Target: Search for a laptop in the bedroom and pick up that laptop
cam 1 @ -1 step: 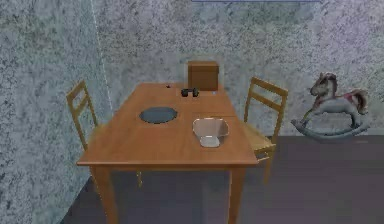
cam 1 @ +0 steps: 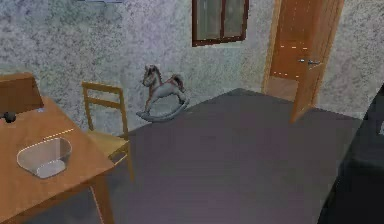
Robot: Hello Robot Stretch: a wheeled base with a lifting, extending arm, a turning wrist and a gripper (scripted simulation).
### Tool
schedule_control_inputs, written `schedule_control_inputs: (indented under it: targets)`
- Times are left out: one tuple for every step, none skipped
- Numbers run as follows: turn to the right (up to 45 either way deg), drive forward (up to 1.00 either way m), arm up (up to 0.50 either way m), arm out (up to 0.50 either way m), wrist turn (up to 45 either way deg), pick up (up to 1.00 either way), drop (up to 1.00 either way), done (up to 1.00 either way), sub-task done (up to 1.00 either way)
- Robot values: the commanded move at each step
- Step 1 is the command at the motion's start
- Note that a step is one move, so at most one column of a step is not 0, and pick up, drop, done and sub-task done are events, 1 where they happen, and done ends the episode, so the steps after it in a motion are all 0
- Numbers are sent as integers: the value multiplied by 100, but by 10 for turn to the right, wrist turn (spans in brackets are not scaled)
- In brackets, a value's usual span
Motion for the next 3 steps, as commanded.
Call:
schedule_control_inputs:
  targets:
    - [450,0,0,0,0,0,0,0,0]
    - [0,25,0,0,0,0,0,0,0]
    - [-450,0,0,0,0,0,0,0,0]
